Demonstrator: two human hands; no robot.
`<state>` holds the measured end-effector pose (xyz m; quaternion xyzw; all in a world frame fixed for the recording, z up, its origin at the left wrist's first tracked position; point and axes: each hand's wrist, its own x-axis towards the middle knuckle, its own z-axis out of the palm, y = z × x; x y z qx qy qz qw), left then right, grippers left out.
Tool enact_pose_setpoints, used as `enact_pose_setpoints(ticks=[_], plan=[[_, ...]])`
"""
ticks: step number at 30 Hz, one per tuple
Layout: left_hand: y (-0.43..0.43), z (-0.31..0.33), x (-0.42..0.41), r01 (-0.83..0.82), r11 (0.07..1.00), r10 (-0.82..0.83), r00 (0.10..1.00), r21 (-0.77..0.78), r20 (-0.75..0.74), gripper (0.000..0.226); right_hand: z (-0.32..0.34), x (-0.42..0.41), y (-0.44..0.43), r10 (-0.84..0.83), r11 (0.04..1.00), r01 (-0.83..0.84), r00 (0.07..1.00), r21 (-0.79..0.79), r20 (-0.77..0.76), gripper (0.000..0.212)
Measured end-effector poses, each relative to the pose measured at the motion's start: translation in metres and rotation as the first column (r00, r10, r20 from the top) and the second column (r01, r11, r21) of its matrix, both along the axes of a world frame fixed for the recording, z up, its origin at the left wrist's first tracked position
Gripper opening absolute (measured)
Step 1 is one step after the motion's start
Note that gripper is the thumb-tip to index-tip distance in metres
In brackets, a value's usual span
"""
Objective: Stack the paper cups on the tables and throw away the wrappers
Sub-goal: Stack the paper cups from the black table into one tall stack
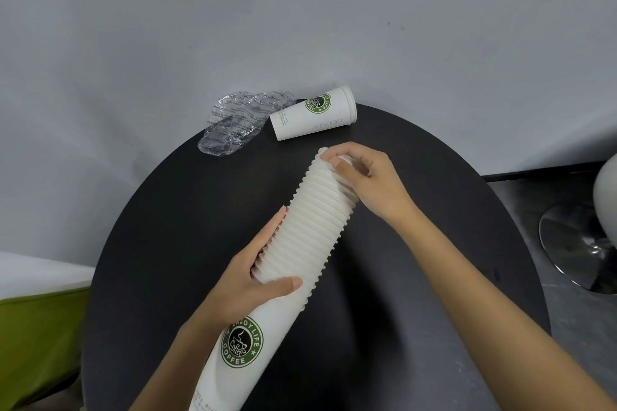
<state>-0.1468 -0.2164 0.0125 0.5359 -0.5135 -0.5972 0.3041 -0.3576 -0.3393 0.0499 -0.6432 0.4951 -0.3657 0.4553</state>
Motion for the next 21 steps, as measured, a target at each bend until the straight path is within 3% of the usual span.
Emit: enact_pose_setpoints(ticks=[10, 21], plan=[[-0.011, -0.008, 0.005, -0.051, 0.999, 0.051, 0.999, -0.007, 0.014, 0.092, -0.002, -0.014, -0.038, -0.141, 0.99, 0.141, 0.988, 0.005, 0.069, 0.019], [-0.038, -0.019, 0.007, -0.067, 0.997, 0.068, 0.997, -0.024, 0.032, 0.091, -0.04, -0.033, -0.092, -0.25, 0.967, 0.251, 0.968, 0.041, -0.012, 0.02]])
